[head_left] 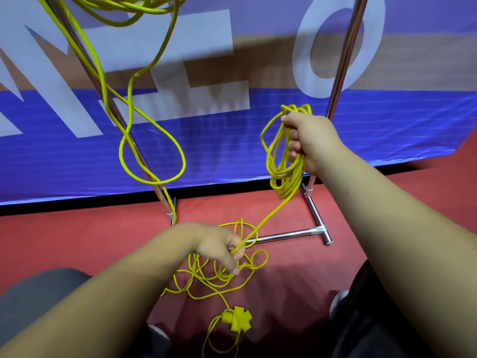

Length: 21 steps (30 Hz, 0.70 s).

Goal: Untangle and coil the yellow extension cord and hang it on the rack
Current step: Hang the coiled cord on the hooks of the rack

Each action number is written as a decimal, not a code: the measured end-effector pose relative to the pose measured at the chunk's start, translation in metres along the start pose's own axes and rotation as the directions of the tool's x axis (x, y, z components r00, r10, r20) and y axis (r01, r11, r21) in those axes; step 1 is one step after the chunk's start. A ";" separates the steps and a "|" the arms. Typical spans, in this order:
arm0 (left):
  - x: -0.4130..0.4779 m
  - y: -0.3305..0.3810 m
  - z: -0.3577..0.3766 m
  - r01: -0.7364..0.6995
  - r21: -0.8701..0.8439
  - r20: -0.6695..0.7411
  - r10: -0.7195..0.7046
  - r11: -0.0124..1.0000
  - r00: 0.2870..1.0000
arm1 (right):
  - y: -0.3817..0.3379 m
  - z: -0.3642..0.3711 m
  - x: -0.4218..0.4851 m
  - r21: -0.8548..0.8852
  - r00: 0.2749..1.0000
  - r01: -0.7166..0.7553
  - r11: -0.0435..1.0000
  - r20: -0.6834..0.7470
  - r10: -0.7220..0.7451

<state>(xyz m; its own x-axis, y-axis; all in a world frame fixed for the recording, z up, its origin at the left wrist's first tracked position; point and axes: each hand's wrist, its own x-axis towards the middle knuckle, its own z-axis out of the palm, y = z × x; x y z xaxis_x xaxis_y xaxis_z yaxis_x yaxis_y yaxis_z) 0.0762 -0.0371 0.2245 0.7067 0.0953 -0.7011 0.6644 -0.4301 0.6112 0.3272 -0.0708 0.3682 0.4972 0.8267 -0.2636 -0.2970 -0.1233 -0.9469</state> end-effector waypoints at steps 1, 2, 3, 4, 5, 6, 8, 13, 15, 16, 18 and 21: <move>0.005 -0.002 0.006 0.042 0.119 0.002 -0.043 0.992 0.999 | -0.002 -0.003 -0.001 0.006 0.999 -0.018 1.000 0.038 0.018; 0.008 -0.004 0.011 0.098 0.215 -0.012 -0.098 0.972 0.995 | -0.004 -0.006 -0.001 -0.003 0.997 -0.030 1.000 0.069 0.030; 0.011 -0.008 0.016 0.157 0.284 -0.024 -0.157 0.946 0.987 | -0.006 -0.009 -0.002 -0.026 0.995 -0.030 0.999 0.091 0.033; 0.012 -0.013 0.021 0.204 0.338 -0.017 -0.211 0.919 0.977 | -0.008 -0.011 -0.002 -0.055 0.994 -0.023 0.998 0.104 0.029; 0.012 -0.019 0.024 0.239 0.385 -0.012 -0.254 0.891 0.967 | -0.010 -0.013 -0.002 -0.084 0.994 -0.011 0.996 0.109 0.020; 0.011 -0.023 0.027 0.273 0.432 -0.021 -0.293 0.860 0.956 | -0.012 -0.014 -0.002 -0.117 0.994 0.007 0.993 0.105 0.005; 0.007 -0.029 0.030 0.333 0.538 -0.071 -0.352 0.774 0.933 | -0.016 -0.019 -0.003 -0.193 0.995 0.056 0.980 0.088 -0.039; 0.001 -0.061 0.024 0.499 0.575 -0.272 -0.423 0.648 0.864 | -0.018 -0.026 -0.003 -0.323 0.990 0.144 0.936 0.058 -0.132; -0.002 -0.067 0.017 0.526 0.485 -0.313 -0.423 0.699 0.850 | -0.015 -0.025 -0.003 -0.389 0.986 0.168 0.906 0.055 -0.159; -0.004 -0.065 0.012 0.532 0.426 -0.334 -0.420 0.732 0.844 | -0.013 -0.025 -0.004 -0.442 0.982 0.187 0.877 0.062 -0.178; -0.008 -0.058 -0.004 0.548 0.290 -0.438 -0.400 0.785 0.805 | -0.008 -0.023 -0.004 -0.577 0.974 0.222 0.786 0.099 -0.203; -0.016 -0.047 -0.026 0.458 -0.118 -0.632 -0.423 0.881 0.649 | -0.001 -0.016 -0.007 -0.753 0.967 0.250 0.608 0.168 -0.190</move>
<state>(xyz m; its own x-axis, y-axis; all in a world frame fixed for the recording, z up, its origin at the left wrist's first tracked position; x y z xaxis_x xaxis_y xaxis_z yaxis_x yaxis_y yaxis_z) 0.0405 0.0049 0.2164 0.3319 0.8111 -0.4817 0.9379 -0.2291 0.2604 0.3370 -0.0856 0.3676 0.4001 0.9154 -0.0445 0.5578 -0.2817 -0.7807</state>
